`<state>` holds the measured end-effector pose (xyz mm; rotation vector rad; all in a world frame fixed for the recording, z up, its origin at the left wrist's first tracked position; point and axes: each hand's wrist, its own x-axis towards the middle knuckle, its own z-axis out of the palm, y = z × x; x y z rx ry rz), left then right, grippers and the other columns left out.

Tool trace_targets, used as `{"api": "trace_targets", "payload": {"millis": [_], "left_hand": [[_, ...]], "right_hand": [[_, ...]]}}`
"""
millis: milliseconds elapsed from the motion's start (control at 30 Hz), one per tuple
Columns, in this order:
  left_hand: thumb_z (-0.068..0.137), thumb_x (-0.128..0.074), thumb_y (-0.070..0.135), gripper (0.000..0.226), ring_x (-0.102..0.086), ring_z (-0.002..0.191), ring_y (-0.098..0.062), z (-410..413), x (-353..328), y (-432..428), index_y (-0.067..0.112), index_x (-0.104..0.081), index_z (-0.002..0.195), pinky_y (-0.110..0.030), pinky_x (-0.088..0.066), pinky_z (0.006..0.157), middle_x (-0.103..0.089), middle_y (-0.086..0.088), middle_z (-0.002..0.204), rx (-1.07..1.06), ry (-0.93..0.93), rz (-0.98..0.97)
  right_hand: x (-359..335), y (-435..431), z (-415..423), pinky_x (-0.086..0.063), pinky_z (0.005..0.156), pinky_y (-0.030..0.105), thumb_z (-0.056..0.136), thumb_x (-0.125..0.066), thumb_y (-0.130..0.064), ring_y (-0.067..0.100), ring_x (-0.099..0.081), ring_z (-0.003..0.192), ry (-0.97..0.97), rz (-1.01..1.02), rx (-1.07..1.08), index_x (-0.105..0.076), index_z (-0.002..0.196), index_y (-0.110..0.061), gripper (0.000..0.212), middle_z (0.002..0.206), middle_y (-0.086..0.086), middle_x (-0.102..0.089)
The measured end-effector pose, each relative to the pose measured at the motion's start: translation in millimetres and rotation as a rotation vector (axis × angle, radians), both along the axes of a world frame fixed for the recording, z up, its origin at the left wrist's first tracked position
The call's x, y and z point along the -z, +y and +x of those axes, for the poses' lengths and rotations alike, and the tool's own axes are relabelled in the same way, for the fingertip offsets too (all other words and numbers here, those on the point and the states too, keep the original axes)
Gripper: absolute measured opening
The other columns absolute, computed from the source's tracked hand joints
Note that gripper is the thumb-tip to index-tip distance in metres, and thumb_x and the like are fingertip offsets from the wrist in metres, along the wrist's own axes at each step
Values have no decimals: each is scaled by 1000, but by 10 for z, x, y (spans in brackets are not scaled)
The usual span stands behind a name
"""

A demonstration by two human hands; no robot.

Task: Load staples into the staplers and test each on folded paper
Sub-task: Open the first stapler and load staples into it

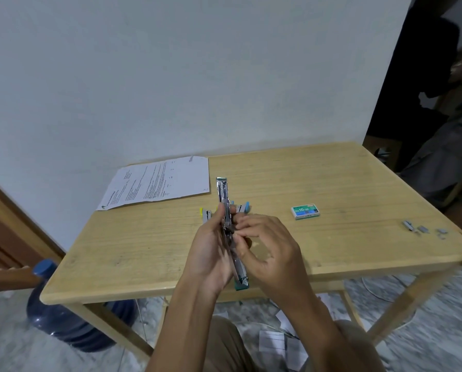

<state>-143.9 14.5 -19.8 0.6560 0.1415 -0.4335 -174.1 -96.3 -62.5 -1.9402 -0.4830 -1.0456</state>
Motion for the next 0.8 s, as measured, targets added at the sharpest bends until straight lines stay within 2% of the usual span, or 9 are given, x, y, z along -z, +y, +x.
{"api": "trace_targets", "payload": {"millis": [167,267,333,433,500,567,600,667,800], "left_hand": [[94,-55,31,22,-47,46,-11,-14,-19,-11,10,-59,86,-20,-45,43,-46,-2,66,0,-23,21],[98,-52,28,21,-36,45,-12,4,3,-1,9,-57,91,-20,-30,39,-44,-2,62,5,-104,183],[101,-50,29,25,-35,47,-12,33,-2,15,8,-59,91,-21,-29,41,-46,-2,62,0,-202,442],[100,-53,28,26,-47,50,-9,93,-44,16,12,-68,86,-18,-35,48,-57,5,62,-25,-483,1066],[100,-52,28,21,-58,70,-4,117,-57,-24,22,-71,94,-13,-38,58,-64,12,78,32,-697,1431],[101,-50,29,25,-59,96,-10,125,-49,-61,24,-69,117,-16,-38,72,-63,10,100,80,-766,1654],[101,-49,29,28,-59,101,-14,140,-41,-66,24,-67,122,-18,-38,76,-64,7,106,76,-764,1702],[100,-51,31,24,-61,87,-13,168,-53,-48,21,-71,110,-17,-39,67,-69,4,96,30,-764,1706],[98,-54,27,26,-55,56,-1,191,-62,21,18,-74,84,-11,-37,52,-64,12,62,-10,-672,1428]], "right_hand": [[-43,17,-9,-51,82,28,88,-65,-14,11,-64,90,79,100,-37,-70,87,-10,6,92,-7,-70],[-147,67,0,-52,83,29,96,-58,-17,10,-68,86,354,569,-82,-68,87,-19,13,85,-12,-71],[-211,86,96,-53,87,31,100,-53,-15,9,-69,94,548,983,-147,-70,92,-18,19,91,-9,-74],[-268,158,267,-54,85,32,102,-46,-20,18,-69,99,822,1532,-382,-69,103,-10,25,108,8,-73],[-275,229,307,-56,84,30,102,-43,-21,21,-68,101,956,1797,-516,-69,109,-9,29,112,11,-72],[-283,303,305,-58,77,30,100,-43,-20,20,-72,89,1028,1921,-586,-71,106,-9,31,96,8,-76],[-275,328,314,-59,71,28,100,-42,-19,20,-73,79,1043,1947,-581,-71,100,-8,31,87,7,-75],[-237,351,346,-56,71,30,101,-40,-17,22,-69,75,1053,1980,-527,-69,90,-6,32,85,8,-71],[-200,265,390,-49,73,27,101,-36,-10,19,-64,77,917,1984,-470,-65,91,-7,30,88,10,-67]]}}
